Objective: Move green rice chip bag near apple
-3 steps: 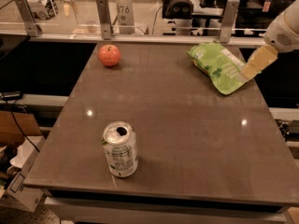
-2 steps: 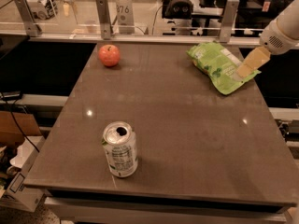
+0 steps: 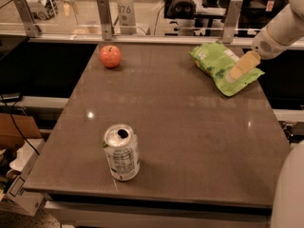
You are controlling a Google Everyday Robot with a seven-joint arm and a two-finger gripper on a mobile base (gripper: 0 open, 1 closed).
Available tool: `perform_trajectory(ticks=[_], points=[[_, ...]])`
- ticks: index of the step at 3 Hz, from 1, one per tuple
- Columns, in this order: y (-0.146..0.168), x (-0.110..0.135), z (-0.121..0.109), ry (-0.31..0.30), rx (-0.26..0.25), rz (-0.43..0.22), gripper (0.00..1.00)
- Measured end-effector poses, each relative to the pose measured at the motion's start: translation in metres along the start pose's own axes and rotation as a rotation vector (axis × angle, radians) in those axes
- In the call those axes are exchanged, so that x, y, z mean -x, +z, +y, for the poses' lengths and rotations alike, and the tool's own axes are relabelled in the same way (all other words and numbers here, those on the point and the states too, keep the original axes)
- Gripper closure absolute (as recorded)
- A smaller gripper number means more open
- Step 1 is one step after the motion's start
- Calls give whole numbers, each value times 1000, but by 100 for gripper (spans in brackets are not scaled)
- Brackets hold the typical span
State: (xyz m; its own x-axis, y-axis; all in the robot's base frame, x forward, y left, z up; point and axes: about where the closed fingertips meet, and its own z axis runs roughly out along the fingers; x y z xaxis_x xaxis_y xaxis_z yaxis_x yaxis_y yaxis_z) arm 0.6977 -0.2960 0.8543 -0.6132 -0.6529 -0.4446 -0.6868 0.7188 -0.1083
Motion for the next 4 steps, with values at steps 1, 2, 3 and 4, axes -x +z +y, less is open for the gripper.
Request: perform_trajectory(ticks=[1, 2, 3, 4], points=[[10, 7, 6, 4, 21, -7, 0], [16, 14, 12, 1, 33, -13, 0], [22, 19, 19, -6, 43, -9, 17], [24, 22, 25, -6, 60, -10, 39]])
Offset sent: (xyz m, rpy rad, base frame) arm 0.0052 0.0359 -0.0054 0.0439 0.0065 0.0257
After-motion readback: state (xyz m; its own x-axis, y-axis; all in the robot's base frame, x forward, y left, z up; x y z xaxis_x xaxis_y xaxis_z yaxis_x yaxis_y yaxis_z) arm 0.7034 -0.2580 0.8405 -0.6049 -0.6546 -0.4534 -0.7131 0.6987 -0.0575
